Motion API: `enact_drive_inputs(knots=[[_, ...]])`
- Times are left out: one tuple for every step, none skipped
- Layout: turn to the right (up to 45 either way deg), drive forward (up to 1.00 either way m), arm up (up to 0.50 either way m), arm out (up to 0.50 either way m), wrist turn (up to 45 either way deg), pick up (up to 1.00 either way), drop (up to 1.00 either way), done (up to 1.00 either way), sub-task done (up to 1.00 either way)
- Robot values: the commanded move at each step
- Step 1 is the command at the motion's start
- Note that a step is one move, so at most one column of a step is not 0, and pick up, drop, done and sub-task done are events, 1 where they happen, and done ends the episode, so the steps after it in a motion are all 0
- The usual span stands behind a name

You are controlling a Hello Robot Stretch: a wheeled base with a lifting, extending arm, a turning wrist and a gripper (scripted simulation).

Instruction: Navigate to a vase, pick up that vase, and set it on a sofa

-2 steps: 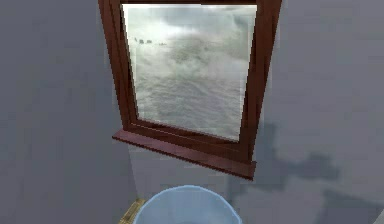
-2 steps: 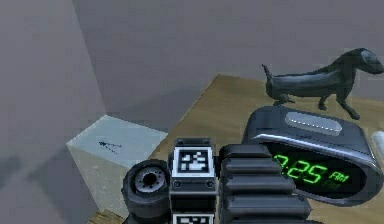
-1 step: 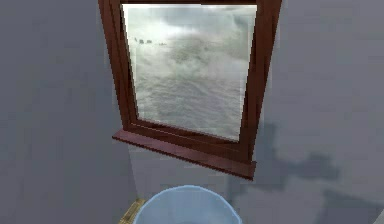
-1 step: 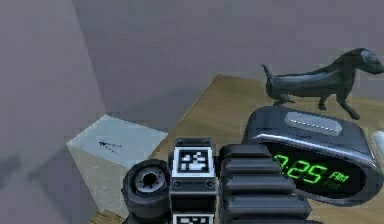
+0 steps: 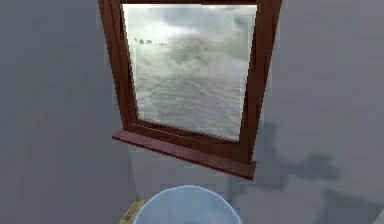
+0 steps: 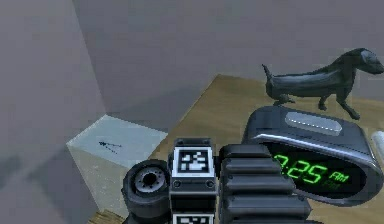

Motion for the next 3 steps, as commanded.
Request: enact_drive_inputs(knots=[[45.0, 0.0, 0.0, 0.0, 0.0, 0.0, 0.0, 0.0, 0.0], [-45.0, 0.0, 0.0, 0.0, 0.0, 0.0, 0.0, 0.0, 0.0], [36.0, 0.0, 0.0, 0.0, 0.0, 0.0, 0.0, 0.0, 0.0]])
